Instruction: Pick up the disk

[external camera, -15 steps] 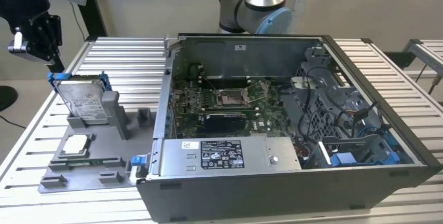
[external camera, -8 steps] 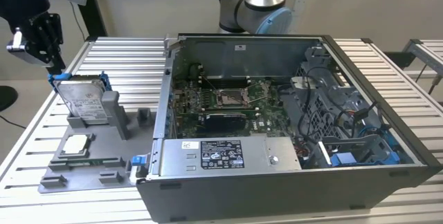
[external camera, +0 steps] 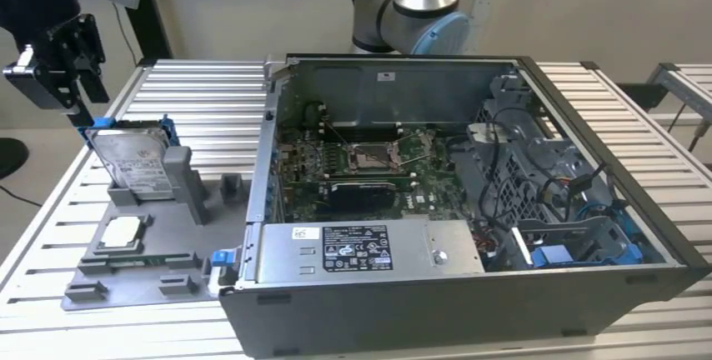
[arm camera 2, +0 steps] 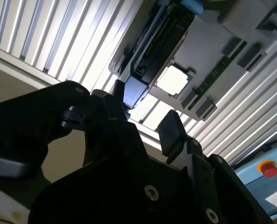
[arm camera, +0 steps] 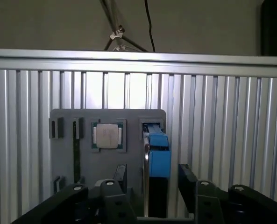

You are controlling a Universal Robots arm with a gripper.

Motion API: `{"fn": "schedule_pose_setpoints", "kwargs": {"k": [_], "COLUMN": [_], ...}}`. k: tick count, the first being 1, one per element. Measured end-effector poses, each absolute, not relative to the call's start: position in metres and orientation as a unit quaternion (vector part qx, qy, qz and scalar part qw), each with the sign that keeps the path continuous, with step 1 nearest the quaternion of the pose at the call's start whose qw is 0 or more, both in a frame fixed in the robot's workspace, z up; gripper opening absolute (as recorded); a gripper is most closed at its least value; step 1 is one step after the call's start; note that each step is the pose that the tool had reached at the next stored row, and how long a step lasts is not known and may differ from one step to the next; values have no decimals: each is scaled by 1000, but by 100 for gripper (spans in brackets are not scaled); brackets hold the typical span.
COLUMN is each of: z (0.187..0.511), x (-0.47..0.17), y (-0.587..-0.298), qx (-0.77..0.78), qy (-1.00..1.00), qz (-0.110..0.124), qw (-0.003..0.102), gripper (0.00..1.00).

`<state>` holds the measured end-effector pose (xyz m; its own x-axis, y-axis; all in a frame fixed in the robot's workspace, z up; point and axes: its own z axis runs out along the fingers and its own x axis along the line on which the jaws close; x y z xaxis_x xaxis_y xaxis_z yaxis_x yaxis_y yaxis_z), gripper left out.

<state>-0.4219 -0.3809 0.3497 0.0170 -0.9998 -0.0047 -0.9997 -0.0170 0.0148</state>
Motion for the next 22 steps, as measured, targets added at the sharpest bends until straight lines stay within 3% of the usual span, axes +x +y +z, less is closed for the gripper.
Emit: {"fn": "schedule_pose_setpoints", "kwargs": {"k": [22], "z": [313], "x": [-421], "y": [-377], "qx": [713], "qy": [-701], "qz": [-8], "qw": [2], "gripper": [100]}}
